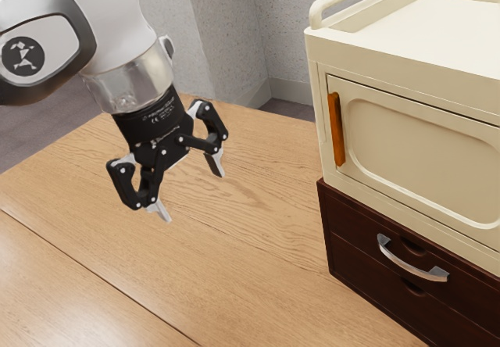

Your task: Pull the drawer handle with one arm to open the drawer

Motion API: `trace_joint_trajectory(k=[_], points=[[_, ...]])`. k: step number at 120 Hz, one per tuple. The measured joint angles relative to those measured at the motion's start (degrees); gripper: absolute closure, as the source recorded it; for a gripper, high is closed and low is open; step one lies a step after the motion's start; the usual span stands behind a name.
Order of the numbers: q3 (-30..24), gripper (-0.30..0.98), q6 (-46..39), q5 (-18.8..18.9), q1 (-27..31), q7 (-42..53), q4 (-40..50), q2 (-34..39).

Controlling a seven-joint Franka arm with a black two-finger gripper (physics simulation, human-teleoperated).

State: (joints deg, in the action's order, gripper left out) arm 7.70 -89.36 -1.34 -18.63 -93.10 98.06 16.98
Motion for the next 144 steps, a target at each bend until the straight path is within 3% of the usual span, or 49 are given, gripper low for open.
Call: trace_joint_trajectory(k=[32,36,45,54,89,144], points=[[-1.3,0.0,0.1,-1.0,-6.8,-1.3,8.4,2.1],[-0.6,0.0,-0.8,-1.2,-9.8,-1.5,8.4,0.9],[7.8,0.0,-4.6,-1.3,-22.8,-1.9,8.0,-2.6],[10.9,0.0,-10.8,-1.6,-27.4,-2.2,9.6,-4.5],[10.8,0.0,-30.1,-3.5,-29.8,-2.9,14.9,-4.1],[10.8,0.0,-36.5,-3.5,-27.7,-2.3,15.3,-7.5]])
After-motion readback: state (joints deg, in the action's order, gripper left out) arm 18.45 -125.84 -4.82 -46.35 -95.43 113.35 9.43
